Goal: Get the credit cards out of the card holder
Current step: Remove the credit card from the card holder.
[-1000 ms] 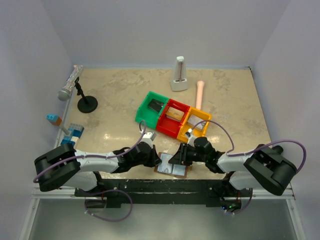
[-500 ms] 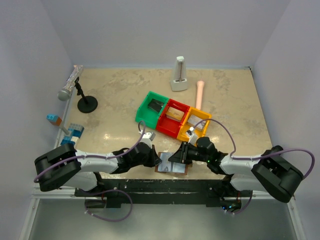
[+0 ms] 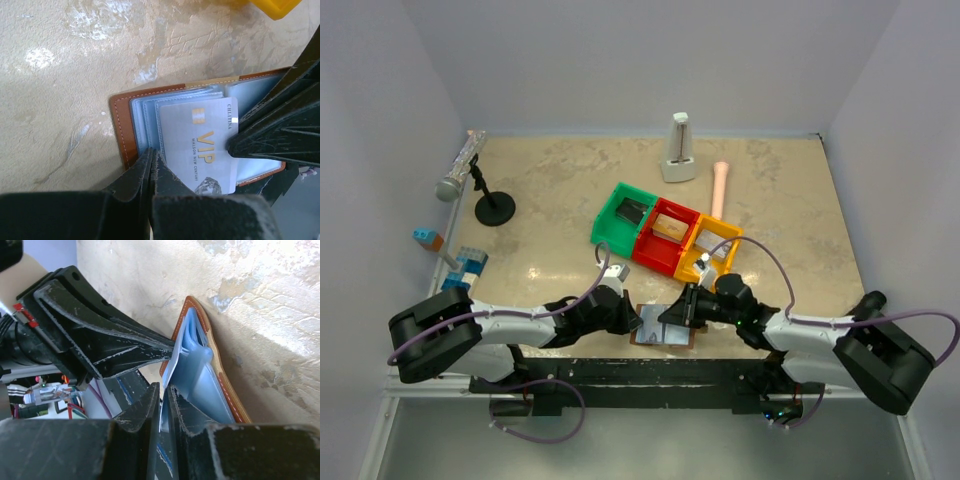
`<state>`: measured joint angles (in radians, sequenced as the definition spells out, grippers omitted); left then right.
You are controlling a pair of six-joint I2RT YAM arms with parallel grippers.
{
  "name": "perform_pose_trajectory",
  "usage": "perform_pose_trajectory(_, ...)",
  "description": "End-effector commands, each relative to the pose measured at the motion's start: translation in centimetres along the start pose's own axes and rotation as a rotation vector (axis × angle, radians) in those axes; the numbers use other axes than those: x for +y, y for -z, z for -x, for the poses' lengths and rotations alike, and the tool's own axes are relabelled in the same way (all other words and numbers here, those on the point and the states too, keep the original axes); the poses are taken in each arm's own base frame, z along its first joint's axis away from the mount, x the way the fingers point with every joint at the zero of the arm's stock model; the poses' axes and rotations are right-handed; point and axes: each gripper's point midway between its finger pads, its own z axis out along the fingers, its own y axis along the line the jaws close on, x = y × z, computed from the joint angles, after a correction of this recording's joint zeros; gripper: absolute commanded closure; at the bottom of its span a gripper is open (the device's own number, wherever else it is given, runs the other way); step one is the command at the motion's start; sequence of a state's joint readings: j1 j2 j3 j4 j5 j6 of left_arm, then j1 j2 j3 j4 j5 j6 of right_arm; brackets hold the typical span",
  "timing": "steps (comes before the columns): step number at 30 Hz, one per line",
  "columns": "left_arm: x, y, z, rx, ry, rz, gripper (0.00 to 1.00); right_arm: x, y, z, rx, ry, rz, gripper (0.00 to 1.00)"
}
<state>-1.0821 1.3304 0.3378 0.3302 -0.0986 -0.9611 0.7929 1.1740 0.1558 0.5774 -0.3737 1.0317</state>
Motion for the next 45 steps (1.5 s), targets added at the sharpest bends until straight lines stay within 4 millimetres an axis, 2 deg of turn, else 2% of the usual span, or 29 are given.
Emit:
perform_pose_trajectory(1,3.7,0.4,-2.9,0.09,-0.012,0.118,1.0,2.3,0.3,1.2,-0.045,0.053,0.062,0.84)
perform_pose_trajectory(27,4.5,0.4,-3.3,0.096,0.011,0.155,1.0,2.0,2.1,1.1,-0.067,0.086,0.023,0.82)
perform_pose_trajectory(45,4.5,0.5,-3.2,0.089,0.017,0.158,1.0,1.8,2.4,1.0,-0.069,0.09,0.01,0.84)
